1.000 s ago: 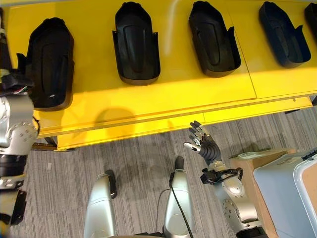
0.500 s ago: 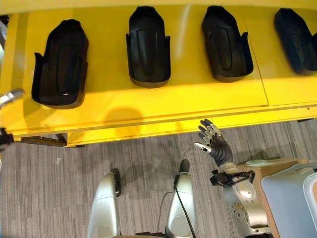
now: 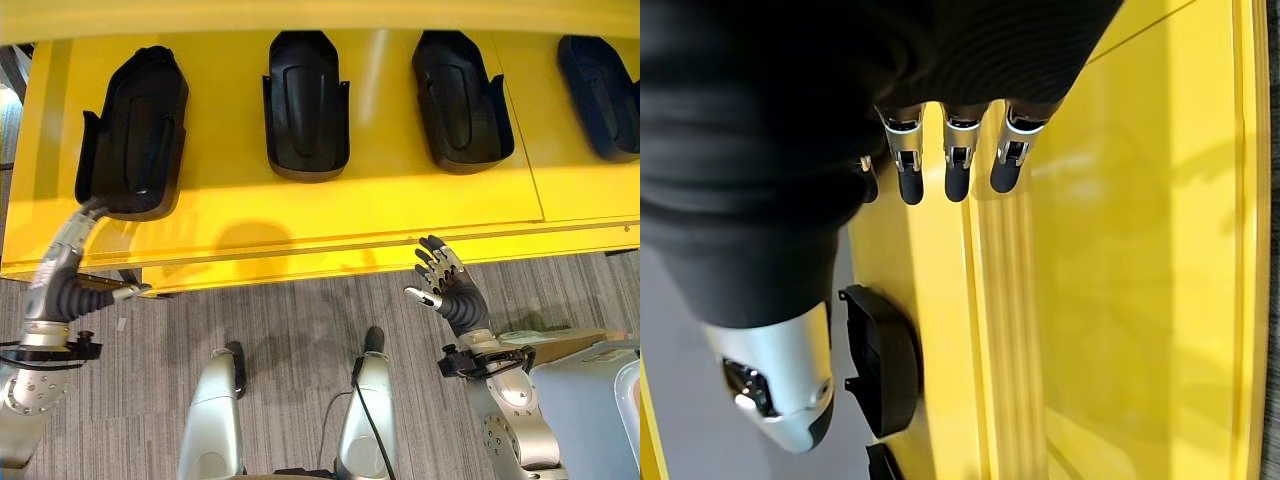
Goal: Move parts from the plastic box to the shelf.
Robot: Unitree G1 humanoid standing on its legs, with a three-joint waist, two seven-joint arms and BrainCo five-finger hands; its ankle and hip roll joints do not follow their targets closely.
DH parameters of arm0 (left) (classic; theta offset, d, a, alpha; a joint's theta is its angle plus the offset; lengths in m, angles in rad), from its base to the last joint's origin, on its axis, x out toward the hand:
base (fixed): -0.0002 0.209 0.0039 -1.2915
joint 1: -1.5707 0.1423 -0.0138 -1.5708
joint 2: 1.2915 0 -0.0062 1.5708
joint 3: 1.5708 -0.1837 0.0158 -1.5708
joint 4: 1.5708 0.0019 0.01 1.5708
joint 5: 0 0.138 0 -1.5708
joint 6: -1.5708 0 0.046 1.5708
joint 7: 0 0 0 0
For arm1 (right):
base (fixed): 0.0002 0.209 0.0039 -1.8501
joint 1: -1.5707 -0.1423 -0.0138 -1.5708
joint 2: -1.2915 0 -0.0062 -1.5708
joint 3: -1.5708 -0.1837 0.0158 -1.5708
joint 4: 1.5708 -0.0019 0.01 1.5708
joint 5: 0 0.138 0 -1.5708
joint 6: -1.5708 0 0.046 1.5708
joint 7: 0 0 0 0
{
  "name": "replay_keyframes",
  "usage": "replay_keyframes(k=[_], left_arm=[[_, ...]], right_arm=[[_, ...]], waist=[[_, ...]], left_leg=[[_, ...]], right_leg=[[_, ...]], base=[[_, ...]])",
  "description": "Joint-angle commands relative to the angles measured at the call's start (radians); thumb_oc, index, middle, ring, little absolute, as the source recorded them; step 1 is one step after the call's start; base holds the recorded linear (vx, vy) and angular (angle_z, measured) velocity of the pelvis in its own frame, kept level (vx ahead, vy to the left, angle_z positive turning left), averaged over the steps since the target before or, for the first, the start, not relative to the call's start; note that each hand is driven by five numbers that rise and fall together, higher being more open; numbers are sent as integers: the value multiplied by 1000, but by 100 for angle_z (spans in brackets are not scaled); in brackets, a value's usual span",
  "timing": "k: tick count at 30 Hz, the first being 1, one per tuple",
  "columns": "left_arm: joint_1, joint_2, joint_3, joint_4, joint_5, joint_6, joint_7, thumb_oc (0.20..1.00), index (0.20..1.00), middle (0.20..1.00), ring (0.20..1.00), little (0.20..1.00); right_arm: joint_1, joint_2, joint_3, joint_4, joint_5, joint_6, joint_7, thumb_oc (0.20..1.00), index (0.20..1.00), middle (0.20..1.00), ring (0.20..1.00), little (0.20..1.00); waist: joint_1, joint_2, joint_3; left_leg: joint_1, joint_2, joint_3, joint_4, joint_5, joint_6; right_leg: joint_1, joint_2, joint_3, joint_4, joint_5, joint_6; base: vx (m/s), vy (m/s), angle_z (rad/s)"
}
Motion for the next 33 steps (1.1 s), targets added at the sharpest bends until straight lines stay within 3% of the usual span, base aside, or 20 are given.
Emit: replay_keyframes(k=[1,13,33], left_arm=[[-41,62,-64,44,71,-10,-22,1000,1000,1000,1000,1000],[-100,74,-174,166,114,9,-59,1000,1000,1000,1000,1000],[-167,46,-132,263,153,58,-18,1000,1000,1000,1000,1000]], right_arm=[[-37,-22,-27,-35,-28,-96,-8,1000,1000,1000,1000,1000],[-65,-27,-11,-37,-43,-114,-21,1000,1000,1000,1000,1000],[-89,-21,-6,-38,-44,-100,-27,1000,1000,1000,1000,1000]], waist=[[-13,-18,-31],[-18,-27,-27],[-21,-27,-35]], left_leg=[[1,-26,6,-79,62,29],[-15,-27,2,-71,62,31],[-36,-30,7,-53,53,32]], right_leg=[[-9,-8,3,185,-146,-57],[-28,-1,11,197,-149,-57],[-56,-4,20,215,-154,-59]], base=[[0,0,0],[0,0,0],[0,0,0]])
